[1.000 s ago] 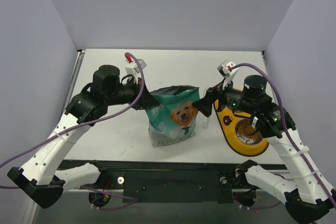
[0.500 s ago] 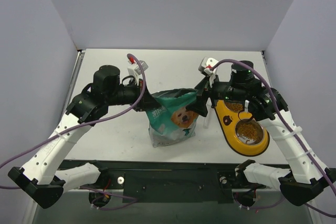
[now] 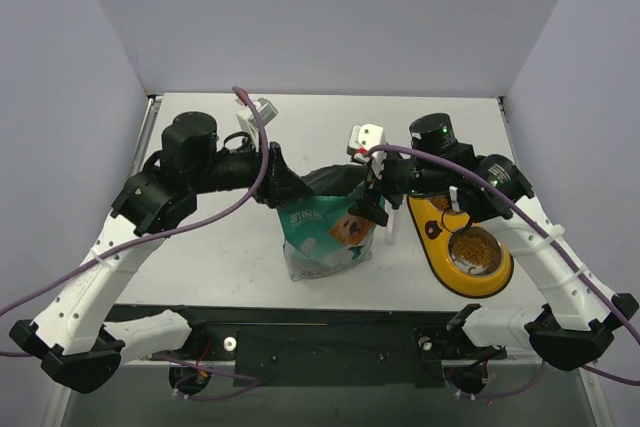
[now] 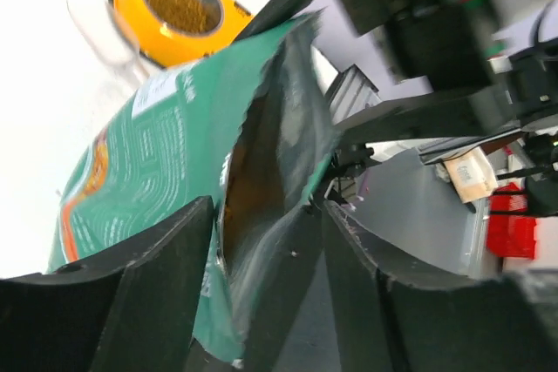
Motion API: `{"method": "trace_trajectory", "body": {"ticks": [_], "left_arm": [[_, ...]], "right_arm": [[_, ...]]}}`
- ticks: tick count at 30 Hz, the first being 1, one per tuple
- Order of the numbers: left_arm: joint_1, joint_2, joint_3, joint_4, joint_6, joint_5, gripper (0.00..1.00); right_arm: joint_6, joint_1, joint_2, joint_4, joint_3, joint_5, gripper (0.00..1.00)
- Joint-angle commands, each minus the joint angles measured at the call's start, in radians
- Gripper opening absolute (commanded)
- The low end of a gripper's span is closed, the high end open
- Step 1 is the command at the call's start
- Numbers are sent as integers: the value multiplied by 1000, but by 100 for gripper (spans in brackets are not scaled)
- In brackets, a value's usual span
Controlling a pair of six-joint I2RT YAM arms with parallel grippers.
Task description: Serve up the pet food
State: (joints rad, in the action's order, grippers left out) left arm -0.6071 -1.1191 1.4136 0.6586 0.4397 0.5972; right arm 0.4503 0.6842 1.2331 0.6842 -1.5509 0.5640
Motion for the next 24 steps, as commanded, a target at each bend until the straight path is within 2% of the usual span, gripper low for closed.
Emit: {"method": "trace_trajectory", "body": {"ticks": [1, 4, 7, 10, 13, 20, 23, 24], "left_arm": [[-84, -17, 163, -34, -96, -145, 65], [-199, -42, 192, -42, -194, -255, 69], [-258, -90, 191, -59, -257, -324, 68], [-258, -93, 134, -138, -285, -316, 68], [-258, -96, 125, -169, -306, -318, 69], [-258, -172, 220, -90, -349, -269, 72], [-258, -176, 251, -57, -355, -296, 73], [-257, -167, 254, -54, -355, -312, 73]], "right_arm": [[76, 14, -23, 66, 5, -81, 75], [85, 12, -21, 75, 14, -88, 72], [85, 8, -27, 61, 15, -101, 61], [76, 6, -27, 43, 17, -99, 52], [57, -5, -26, 28, 23, -87, 35], [-27, -63, -53, -46, 69, 20, 11], [-59, -104, -50, -49, 54, 66, 0], [-61, -113, -52, -51, 54, 74, 0]]}}
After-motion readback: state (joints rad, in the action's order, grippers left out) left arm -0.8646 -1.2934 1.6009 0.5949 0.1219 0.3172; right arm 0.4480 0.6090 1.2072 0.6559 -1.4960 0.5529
